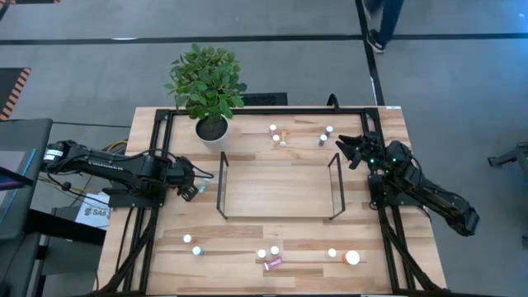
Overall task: Pick and place medicine bottles onto shelf by color
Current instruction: Put the yellow pill bottle on the shelf
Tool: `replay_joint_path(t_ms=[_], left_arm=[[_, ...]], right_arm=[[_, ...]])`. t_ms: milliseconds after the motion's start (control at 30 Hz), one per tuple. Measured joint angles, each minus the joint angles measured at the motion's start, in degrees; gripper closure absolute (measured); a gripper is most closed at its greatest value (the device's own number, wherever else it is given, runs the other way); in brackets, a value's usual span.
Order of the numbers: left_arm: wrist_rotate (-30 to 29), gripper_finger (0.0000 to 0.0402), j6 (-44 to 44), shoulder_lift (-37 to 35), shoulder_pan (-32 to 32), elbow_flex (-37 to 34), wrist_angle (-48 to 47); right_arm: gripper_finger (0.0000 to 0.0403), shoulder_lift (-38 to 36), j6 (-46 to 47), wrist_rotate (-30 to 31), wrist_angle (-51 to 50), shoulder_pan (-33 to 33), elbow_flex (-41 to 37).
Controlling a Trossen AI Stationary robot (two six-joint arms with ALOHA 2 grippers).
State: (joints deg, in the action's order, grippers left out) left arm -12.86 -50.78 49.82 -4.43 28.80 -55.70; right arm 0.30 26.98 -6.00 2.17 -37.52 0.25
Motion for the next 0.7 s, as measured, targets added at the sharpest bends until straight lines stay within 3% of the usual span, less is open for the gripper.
replay_joint_path(t_ms=[267,467,700], left_arm=[[0.6,0.0307,-0.1,0.0,0.0,0.0,0.0],[0.8,0.0303,-0.5,0.0,0.0,1.3,-0.6],[-3.0,0.0302,1.5,0.0,0.0,9.1,-6.6]], right_arm=[[0.0179,0.0,0.0,0.0,0.0,0.0,0.0],[0.0179,0.0,0.0,0.0,0.0,0.0,0.0],[0.0179,0.0,0.0,0.0,0.0,0.0,0.0]])
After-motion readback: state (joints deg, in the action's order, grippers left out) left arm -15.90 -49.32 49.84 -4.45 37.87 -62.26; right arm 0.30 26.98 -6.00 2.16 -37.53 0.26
